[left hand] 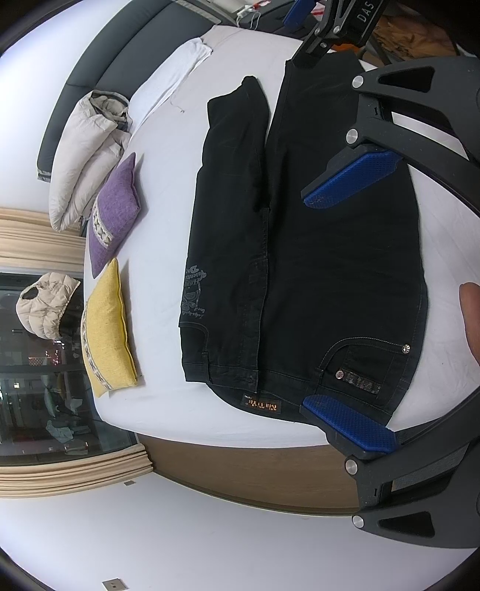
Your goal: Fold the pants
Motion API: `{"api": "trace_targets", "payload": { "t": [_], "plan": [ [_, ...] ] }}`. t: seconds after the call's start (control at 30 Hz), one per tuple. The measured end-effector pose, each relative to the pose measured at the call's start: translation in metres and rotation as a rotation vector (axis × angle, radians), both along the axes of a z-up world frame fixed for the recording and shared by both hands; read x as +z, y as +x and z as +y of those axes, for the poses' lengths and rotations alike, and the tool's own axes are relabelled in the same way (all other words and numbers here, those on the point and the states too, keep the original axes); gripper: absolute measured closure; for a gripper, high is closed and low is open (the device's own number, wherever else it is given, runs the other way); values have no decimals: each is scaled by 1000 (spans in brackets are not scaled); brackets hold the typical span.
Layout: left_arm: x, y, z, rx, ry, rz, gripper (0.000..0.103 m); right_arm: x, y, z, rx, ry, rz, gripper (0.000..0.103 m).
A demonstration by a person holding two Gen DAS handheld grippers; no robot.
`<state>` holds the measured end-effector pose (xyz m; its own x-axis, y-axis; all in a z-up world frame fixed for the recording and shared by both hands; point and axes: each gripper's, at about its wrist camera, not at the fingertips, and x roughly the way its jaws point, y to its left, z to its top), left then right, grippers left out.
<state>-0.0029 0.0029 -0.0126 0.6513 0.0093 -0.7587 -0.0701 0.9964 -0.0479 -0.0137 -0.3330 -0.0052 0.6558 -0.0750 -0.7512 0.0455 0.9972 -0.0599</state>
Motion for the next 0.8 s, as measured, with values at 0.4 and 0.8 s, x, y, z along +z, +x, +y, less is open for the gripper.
{"api": "trace_targets", "payload": {
  "t": [0.4, 0.8],
  "plan": [
    [0, 0, 0, 0, -1, 1, 0, -2, -1, 1, 1, -1, 4, 0],
    [-1, 0, 0, 0, -1, 2, 0, -2, -1, 1, 1, -2, 6, 0]
  ]
}}
